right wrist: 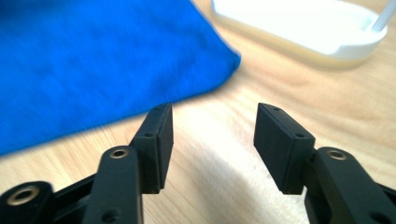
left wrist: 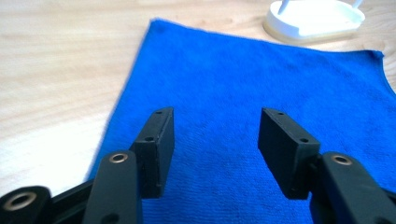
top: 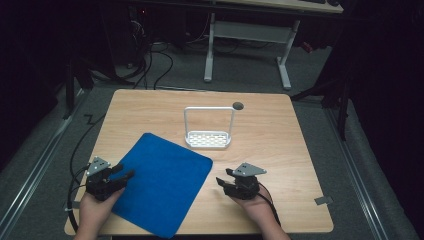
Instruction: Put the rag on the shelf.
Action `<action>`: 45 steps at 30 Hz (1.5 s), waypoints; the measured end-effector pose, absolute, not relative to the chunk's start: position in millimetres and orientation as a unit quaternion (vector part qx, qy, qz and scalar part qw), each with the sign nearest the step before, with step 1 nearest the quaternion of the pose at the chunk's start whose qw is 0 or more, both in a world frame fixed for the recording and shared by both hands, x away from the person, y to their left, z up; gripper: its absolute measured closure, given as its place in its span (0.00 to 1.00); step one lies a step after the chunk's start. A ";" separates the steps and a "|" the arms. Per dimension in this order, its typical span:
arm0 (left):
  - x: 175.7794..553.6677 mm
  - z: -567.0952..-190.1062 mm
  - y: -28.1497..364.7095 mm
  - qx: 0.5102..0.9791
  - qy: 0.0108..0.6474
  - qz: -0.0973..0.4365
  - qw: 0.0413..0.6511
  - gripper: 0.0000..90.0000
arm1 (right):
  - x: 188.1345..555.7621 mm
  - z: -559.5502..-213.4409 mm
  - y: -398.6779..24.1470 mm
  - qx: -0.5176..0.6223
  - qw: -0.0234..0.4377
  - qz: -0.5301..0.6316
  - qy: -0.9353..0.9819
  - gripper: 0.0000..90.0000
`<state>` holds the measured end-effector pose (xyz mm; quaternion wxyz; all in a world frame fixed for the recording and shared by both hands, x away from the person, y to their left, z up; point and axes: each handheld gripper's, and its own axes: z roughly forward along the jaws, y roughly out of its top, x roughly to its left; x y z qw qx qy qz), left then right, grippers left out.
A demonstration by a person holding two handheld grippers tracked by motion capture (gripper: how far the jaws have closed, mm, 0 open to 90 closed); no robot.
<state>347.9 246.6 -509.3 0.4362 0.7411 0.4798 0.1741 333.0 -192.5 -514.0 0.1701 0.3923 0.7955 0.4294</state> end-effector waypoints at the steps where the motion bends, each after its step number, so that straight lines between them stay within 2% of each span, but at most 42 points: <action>1: 347.9 -509.3 246.6 0.741 0.480 0.174 0.436 0.52 | 334.0 -512.8 -193.5 0.399 0.166 0.436 0.789 0.56; 13: 353.5 -513.6 242.5 0.764 0.463 0.174 0.415 0.47 | 334.2 -515.2 -182.7 0.385 0.161 0.435 0.798 0.52; 19: 349.6 -508.8 247.7 0.759 0.467 0.188 0.413 0.52 | 331.4 -513.7 -166.3 0.360 0.155 0.441 0.808 0.52; 28: 339.0 -510.1 261.9 0.763 0.476 0.196 0.391 0.56 | 327.4 -514.3 -138.3 0.323 0.140 0.435 0.829 0.59; 32: 334.4 -512.3 265.0 0.772 0.473 0.196 0.377 0.64 | 326.6 -516.3 -124.7 0.304 0.137 0.431 0.838 0.66; 34: 332.6 -513.6 265.7 0.777 0.471 0.191 0.370 0.71 | 326.5 -517.0 -118.8 0.294 0.132 0.427 0.845 0.80; 36: 330.4 -514.7 264.5 0.785 0.468 0.188 0.361 0.81 | 326.3 -517.0 -113.5 0.284 0.127 0.421 0.852 0.93; 37: 328.2 -515.9 262.3 0.795 0.460 0.185 0.351 0.89 | 327.1 -517.8 -108.0 0.276 0.119 0.416 0.859 0.99; 45: 325.0 -523.2 254.9 0.810 0.451 0.181 0.328 0.96 | 331.1 -525.2 -94.2 0.261 0.108 0.391 0.876 1.00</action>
